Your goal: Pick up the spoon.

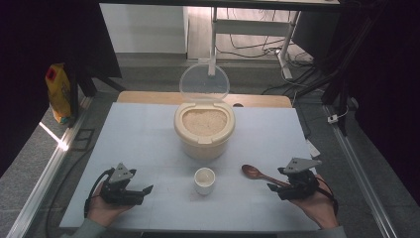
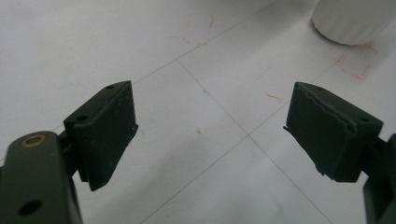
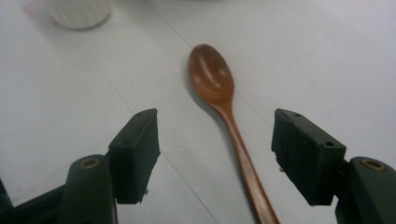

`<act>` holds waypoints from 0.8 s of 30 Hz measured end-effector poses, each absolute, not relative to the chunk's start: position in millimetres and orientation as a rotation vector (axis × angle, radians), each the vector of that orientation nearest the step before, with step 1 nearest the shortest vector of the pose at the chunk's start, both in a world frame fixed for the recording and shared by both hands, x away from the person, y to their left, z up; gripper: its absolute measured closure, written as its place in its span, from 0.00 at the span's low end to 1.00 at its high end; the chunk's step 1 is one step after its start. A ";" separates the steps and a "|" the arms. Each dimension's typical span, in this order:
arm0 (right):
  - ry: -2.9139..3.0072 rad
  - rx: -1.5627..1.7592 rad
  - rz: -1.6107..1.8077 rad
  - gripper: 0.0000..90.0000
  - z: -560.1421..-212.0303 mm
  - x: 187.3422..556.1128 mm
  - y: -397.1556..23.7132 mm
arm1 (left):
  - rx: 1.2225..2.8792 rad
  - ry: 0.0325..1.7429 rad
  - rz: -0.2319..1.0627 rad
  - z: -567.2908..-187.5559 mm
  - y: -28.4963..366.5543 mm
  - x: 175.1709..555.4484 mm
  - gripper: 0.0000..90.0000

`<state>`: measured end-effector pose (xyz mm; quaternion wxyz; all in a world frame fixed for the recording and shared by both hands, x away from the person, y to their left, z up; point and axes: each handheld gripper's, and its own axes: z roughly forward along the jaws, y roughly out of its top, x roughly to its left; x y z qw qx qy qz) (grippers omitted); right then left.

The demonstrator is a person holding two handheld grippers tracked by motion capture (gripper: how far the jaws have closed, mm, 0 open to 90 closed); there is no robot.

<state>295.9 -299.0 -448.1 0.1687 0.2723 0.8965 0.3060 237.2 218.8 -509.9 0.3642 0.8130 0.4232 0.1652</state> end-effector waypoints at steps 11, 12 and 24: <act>2.657 0.782 0.695 0.37 -441.3 317.4 -295.7 | 2.107 1.085 0.415 -511.8 217.2 238.3 0.18; 2.657 0.782 0.695 0.37 -441.3 317.4 -295.7 | 2.110 1.085 0.414 -512.1 217.1 238.4 0.18; 2.750 0.822 0.527 0.45 -461.3 346.2 -304.8 | 2.115 1.091 0.418 -513.6 216.2 239.1 0.17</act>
